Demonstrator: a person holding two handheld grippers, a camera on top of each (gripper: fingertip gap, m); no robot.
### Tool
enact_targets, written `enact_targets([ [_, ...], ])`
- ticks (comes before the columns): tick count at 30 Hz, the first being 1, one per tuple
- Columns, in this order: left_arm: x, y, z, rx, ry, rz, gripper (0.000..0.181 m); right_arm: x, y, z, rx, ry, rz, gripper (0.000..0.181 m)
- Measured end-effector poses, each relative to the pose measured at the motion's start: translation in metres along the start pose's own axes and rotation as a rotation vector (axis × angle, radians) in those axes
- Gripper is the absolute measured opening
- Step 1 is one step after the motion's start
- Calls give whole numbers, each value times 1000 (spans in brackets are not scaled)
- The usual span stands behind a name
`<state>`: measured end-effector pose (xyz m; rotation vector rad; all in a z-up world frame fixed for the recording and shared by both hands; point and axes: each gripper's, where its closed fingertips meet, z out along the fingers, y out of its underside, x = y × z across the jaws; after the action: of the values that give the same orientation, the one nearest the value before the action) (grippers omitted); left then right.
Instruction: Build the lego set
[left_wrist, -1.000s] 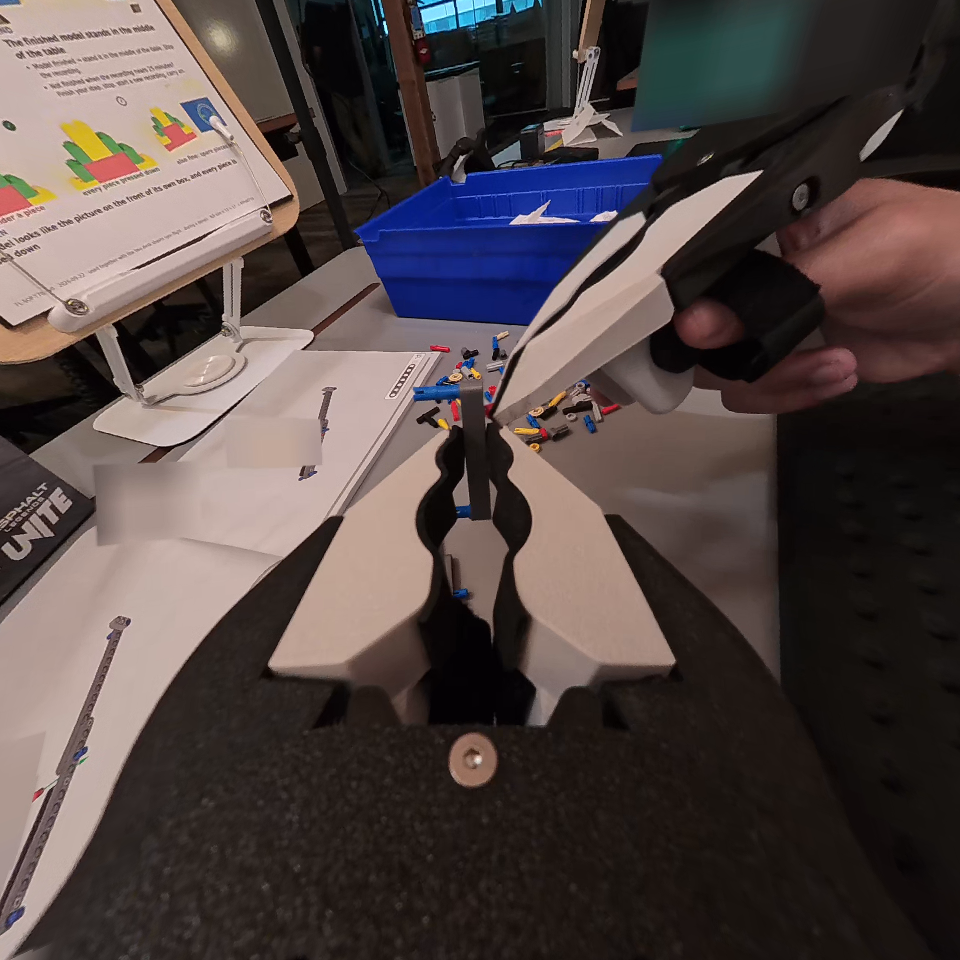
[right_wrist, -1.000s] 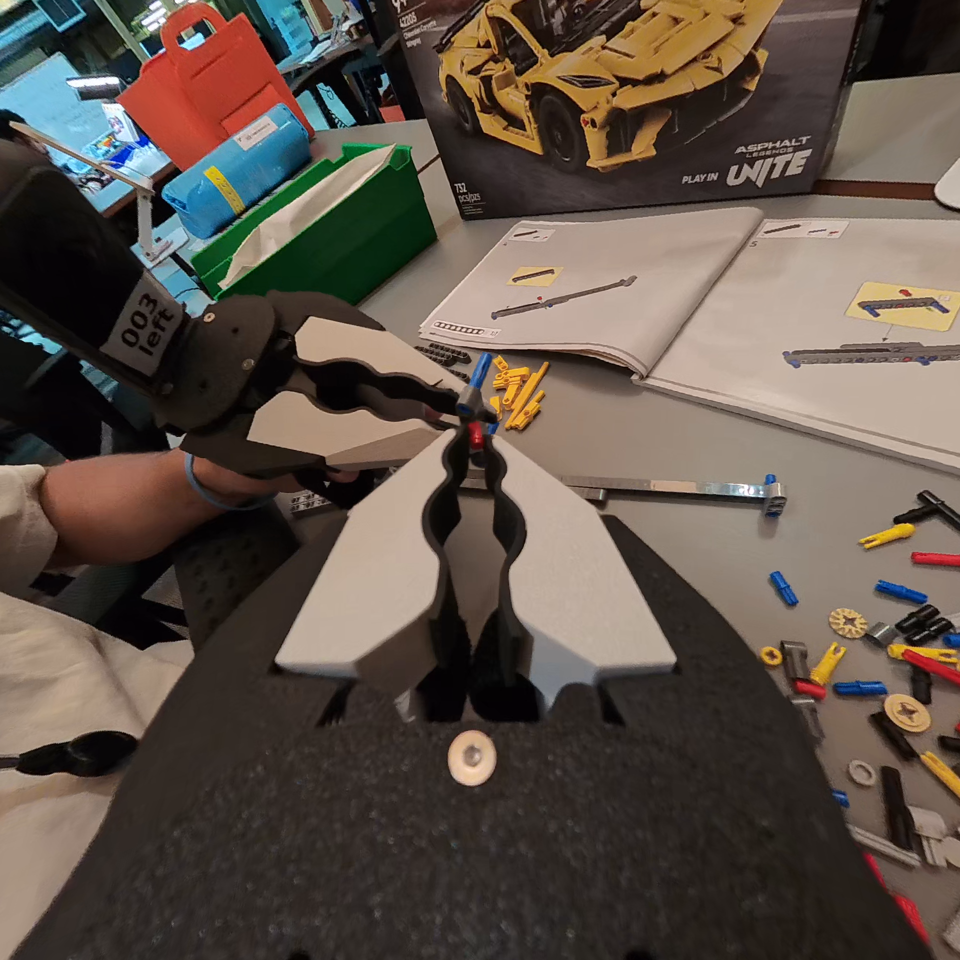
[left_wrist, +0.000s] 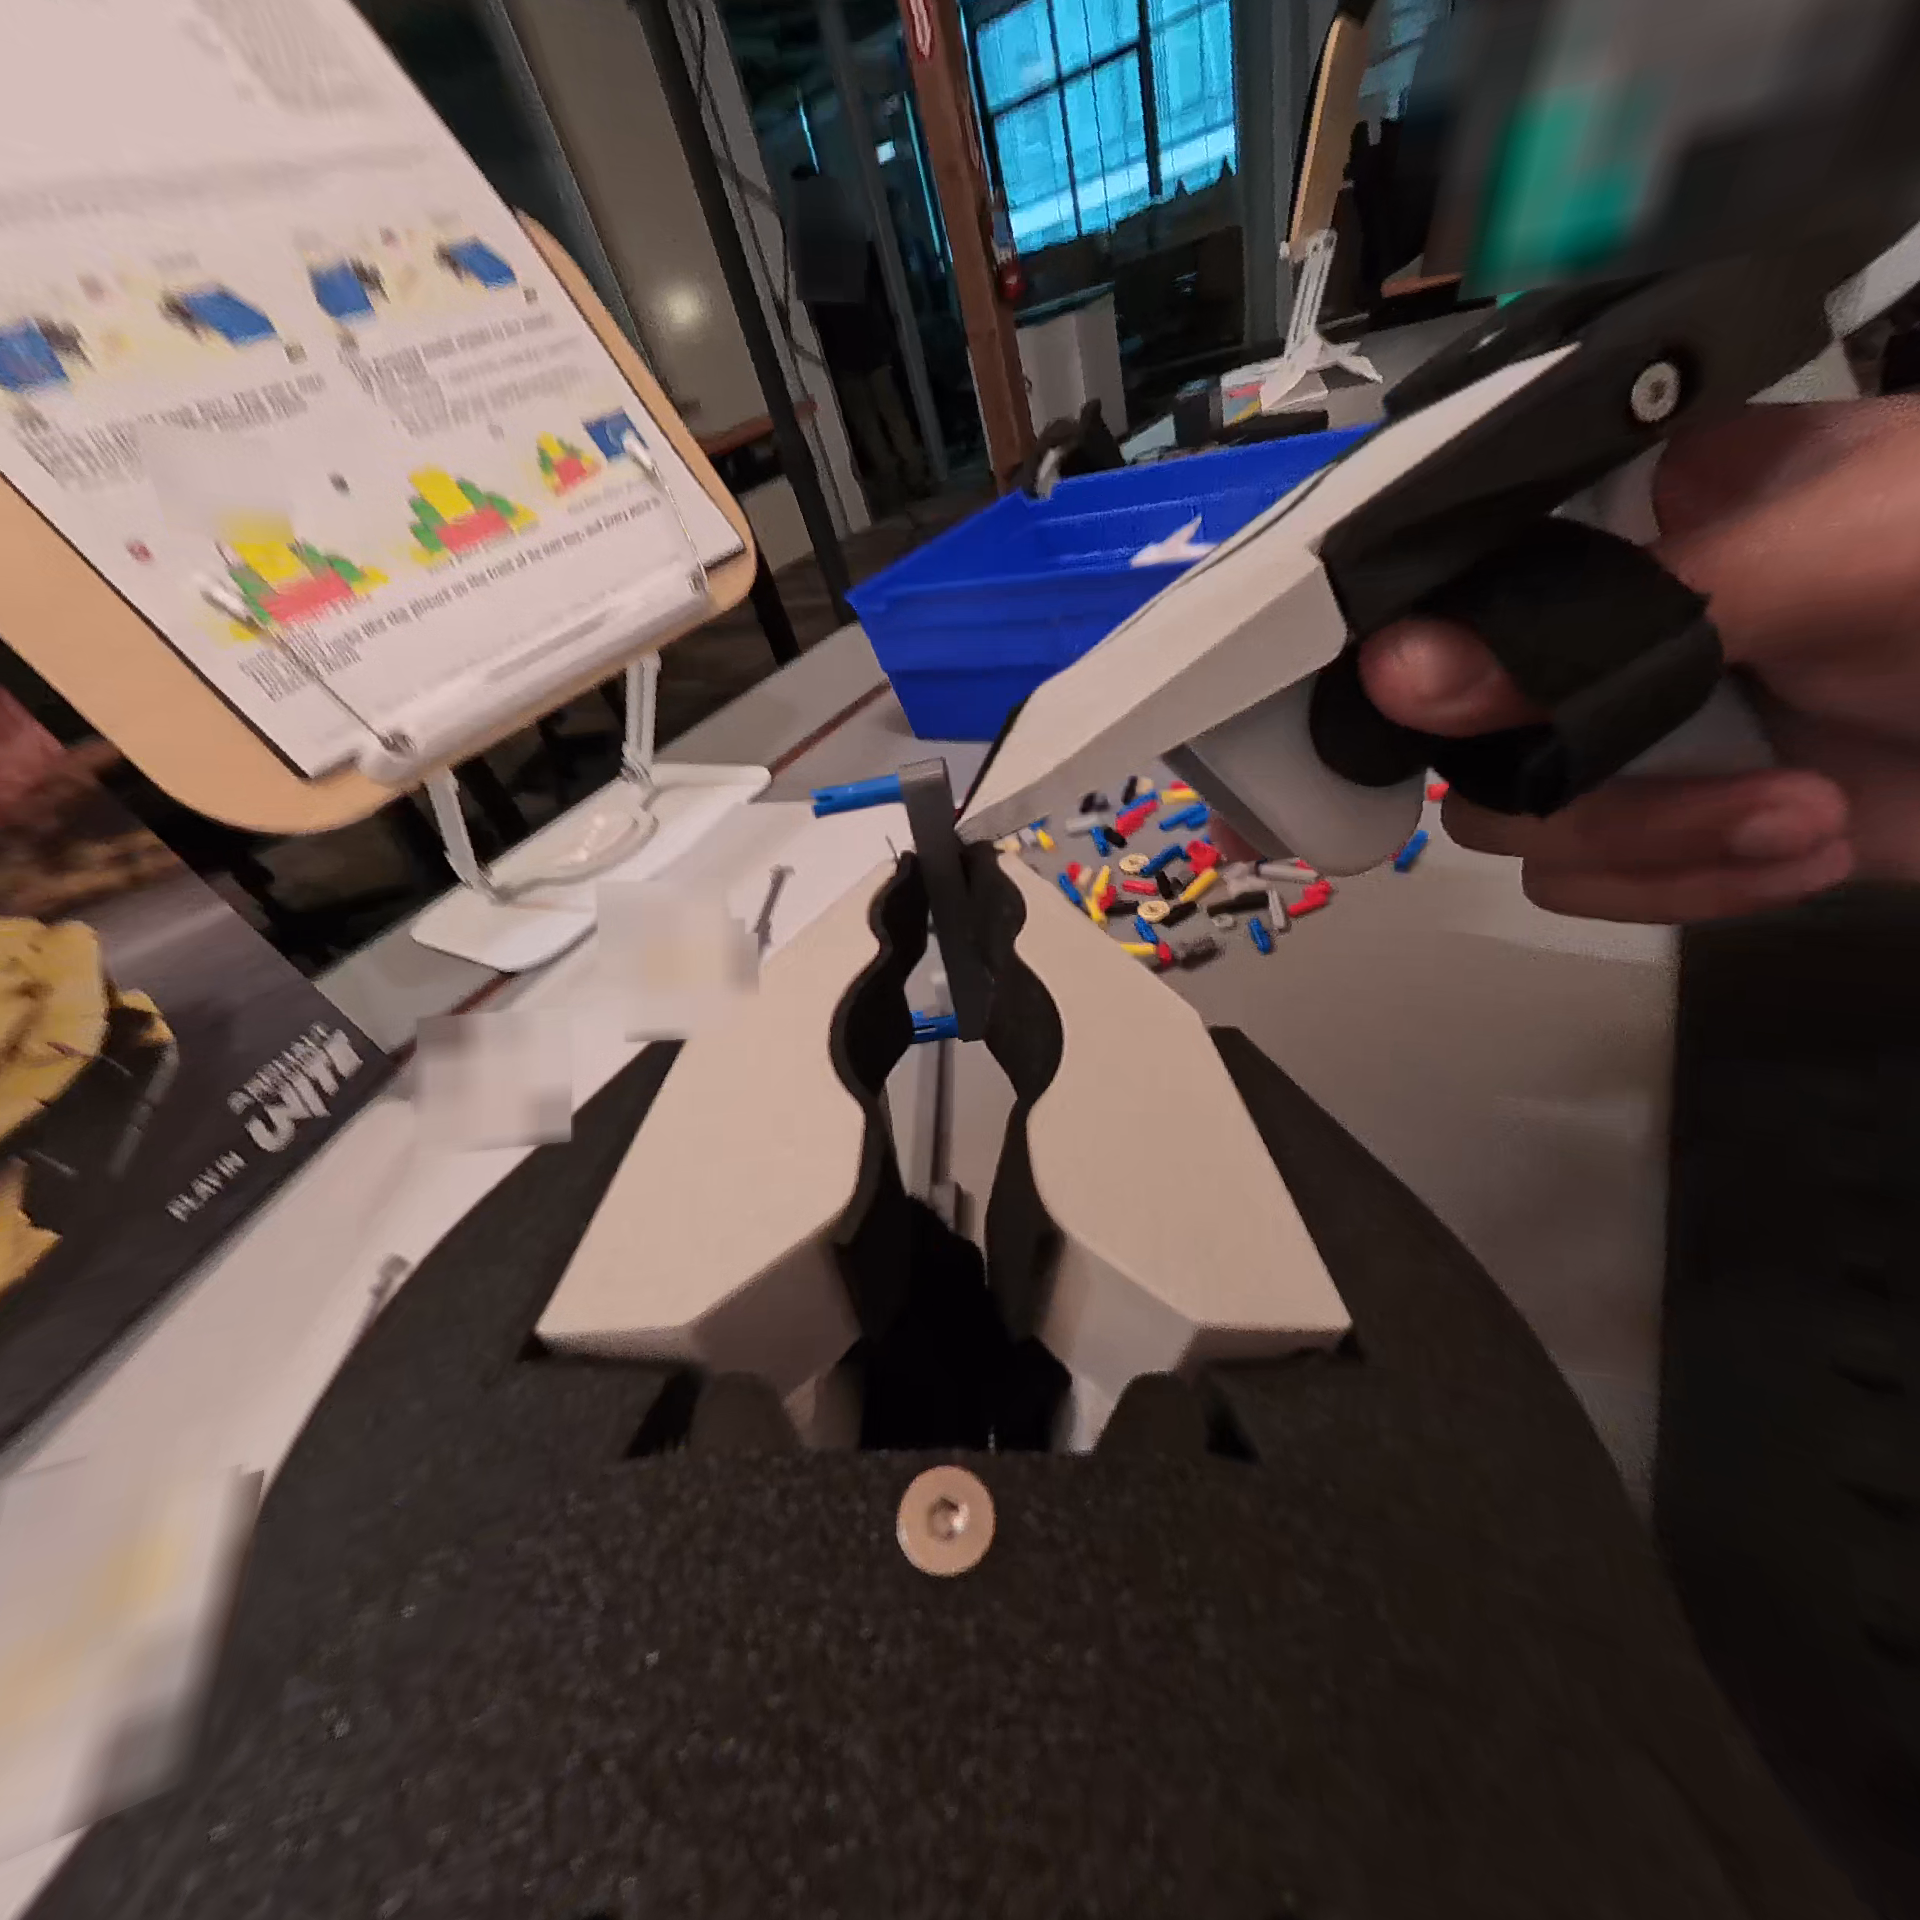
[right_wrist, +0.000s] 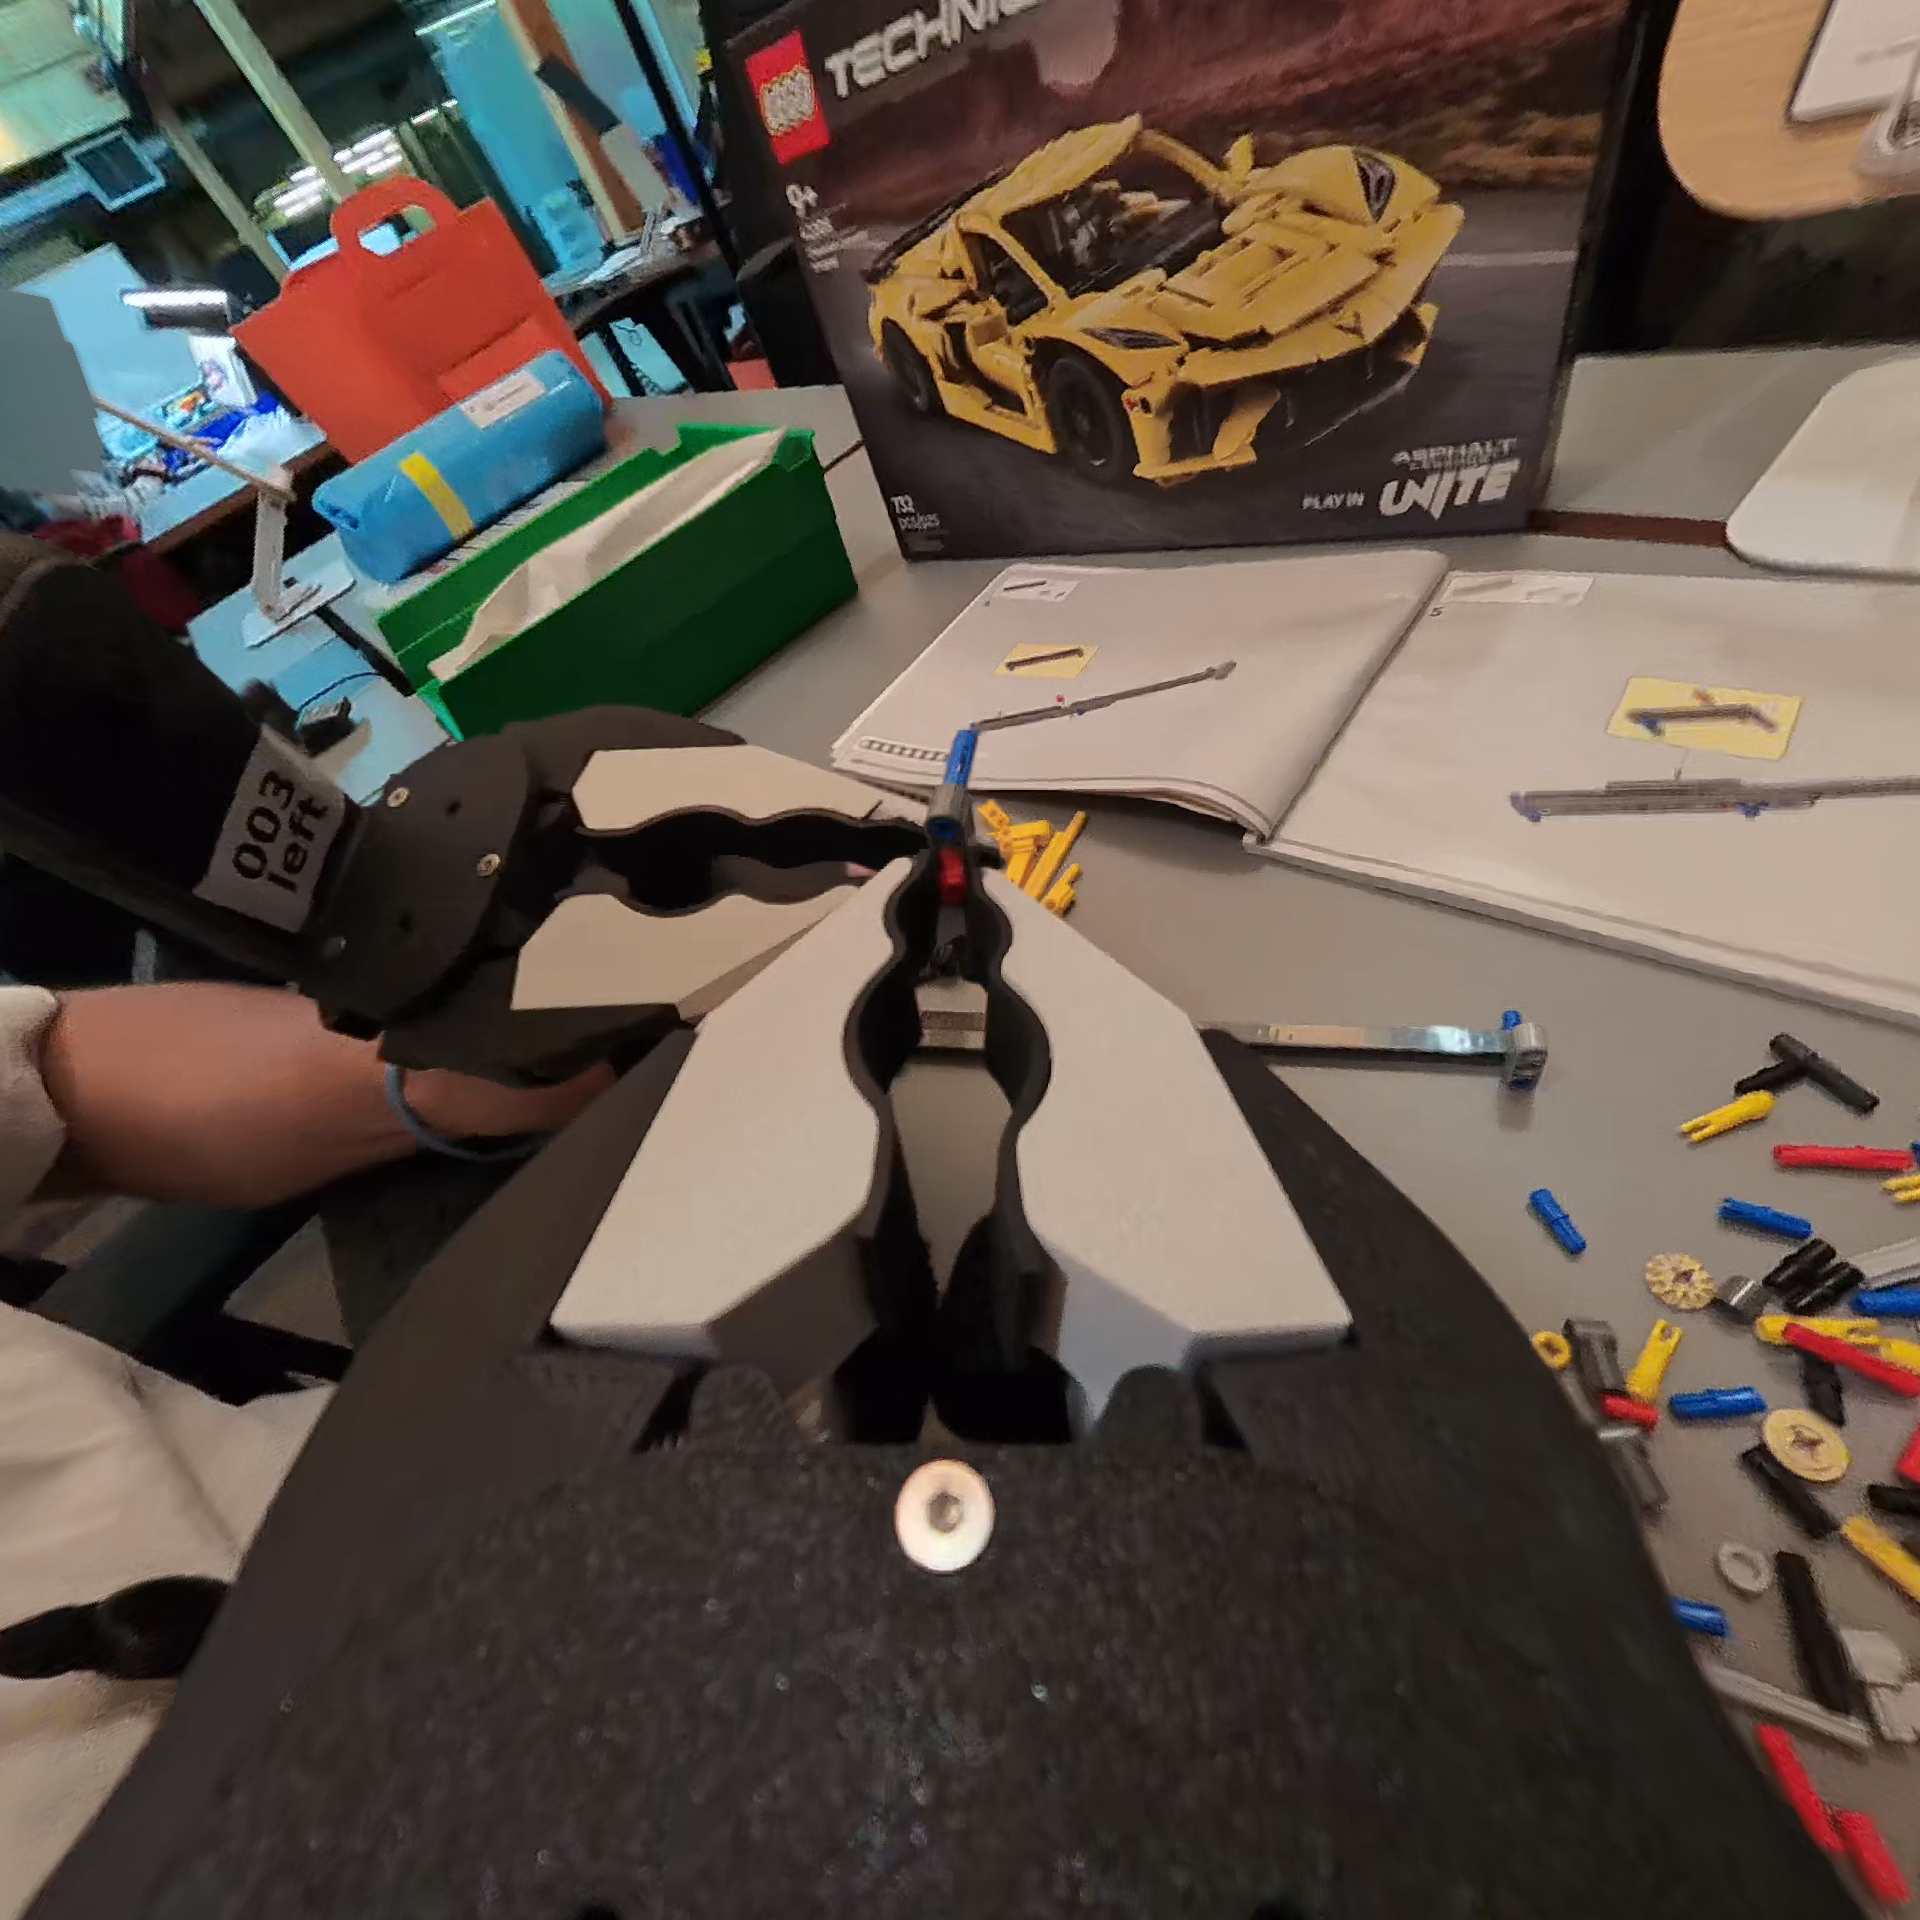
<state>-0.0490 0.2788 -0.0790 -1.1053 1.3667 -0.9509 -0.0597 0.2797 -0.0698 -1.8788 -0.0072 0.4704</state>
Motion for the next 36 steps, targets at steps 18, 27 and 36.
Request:
enact_targets([
  [18, -13, -11, -4, 62, 9, -235, 6, -5, -17, 7, 86, -87, 193, 3],
  [27, -52, -3, -10, 34, -77, -239, 6, 30, 6, -3, -8, 59, 20, 0],
  [36, -160, 20, -42, 8, -202, -318, 6, 16, 84, 41, -295, -60, -84, 11],
])
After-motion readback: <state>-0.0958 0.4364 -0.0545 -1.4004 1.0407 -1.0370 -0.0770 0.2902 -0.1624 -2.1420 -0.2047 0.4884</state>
